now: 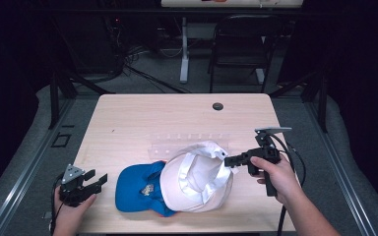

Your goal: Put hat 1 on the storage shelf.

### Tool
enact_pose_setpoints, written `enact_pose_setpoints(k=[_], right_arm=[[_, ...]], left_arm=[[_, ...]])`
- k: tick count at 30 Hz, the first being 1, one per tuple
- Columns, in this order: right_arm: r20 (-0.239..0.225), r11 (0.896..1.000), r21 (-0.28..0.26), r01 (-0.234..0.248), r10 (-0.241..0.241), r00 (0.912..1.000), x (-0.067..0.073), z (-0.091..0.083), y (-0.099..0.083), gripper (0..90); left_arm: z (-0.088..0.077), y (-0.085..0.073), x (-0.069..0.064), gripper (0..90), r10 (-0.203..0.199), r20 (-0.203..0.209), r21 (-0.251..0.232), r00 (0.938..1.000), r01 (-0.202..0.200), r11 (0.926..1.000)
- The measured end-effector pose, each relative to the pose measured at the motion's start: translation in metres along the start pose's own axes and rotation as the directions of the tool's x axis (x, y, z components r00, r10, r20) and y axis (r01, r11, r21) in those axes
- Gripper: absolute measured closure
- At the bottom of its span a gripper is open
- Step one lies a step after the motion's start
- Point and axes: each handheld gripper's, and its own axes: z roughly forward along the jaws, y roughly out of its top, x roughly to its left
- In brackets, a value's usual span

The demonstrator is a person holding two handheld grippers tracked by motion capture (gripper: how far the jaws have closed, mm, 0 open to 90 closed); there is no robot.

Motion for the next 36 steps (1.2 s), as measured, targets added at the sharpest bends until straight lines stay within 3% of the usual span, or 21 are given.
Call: enact_pose_setpoints(k=[3, 13, 23, 36], right_arm=[[-0.056, 1.000, -0.012, -0.020, 0.019, 0.9982, 0.005, 0.002, 0.000, 81.6], [-0.153, 1.000, -0.014, -0.028, 0.026, 0.9879, 0.023, 0.004, 0.002, 81.7], [-0.211, 0.999, -0.024, -0.039, 0.033, 0.9770, 0.039, 0.004, 0.004, 81.7], [-0.247, 0.996, -0.069, -0.048, 0.029, 0.9685, 0.048, -0.016, 0.006, 81.8]], left_arm=[[0.000, 0.000, 0.000, 44.8, -0.001, 0.000, 0.000, 1.0000, 0.001, 1.0000], [-0.001, 0.000, 0.001, 44.8, -0.003, 0.002, -0.002, 1.0000, 0.003, 1.0000], [0.000, -0.001, 0.001, 44.8, -0.004, 0.002, -0.006, 1.0000, 0.004, 1.0000], [0.000, 0.000, 0.000, 44.8, -0.001, 0.004, -0.004, 1.0000, 0.001, 1.0000]])
